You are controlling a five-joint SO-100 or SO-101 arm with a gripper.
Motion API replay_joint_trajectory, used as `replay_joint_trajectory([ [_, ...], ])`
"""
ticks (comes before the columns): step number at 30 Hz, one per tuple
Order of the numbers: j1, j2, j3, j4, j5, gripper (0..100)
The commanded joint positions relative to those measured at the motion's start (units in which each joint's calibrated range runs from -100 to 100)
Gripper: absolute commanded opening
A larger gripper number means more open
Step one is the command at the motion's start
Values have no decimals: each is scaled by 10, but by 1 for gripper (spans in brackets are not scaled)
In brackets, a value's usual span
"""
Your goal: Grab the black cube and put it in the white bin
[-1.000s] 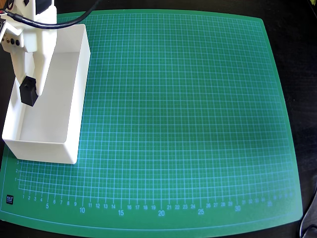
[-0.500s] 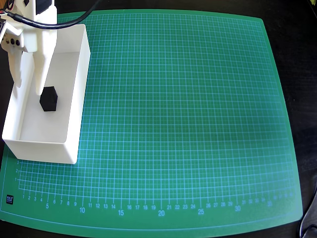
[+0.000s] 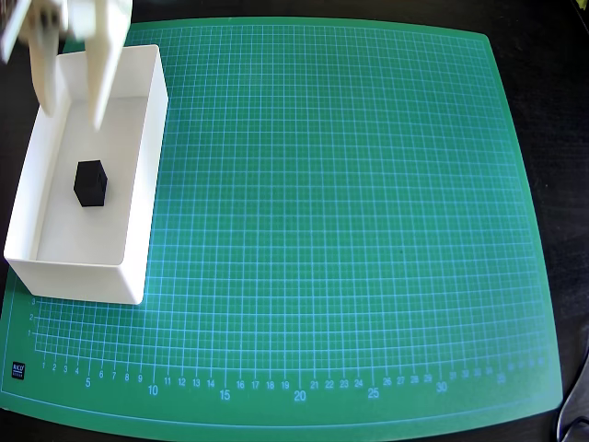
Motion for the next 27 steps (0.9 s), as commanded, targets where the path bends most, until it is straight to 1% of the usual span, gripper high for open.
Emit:
replay_joint_trajectory([
  [1,-17,-88,-26,34,-1,18],
  [4,-26,-132,-26,61,-1,18],
  [8,-62,-182,-17,67,-2,18],
  [13,-106,-202,-16,67,-2,19],
  [18,-120,-211,4,67,-2,19],
  [22,-115,-277,86,67,-2,19],
  [27,-93,-404,242,67,-1,18],
])
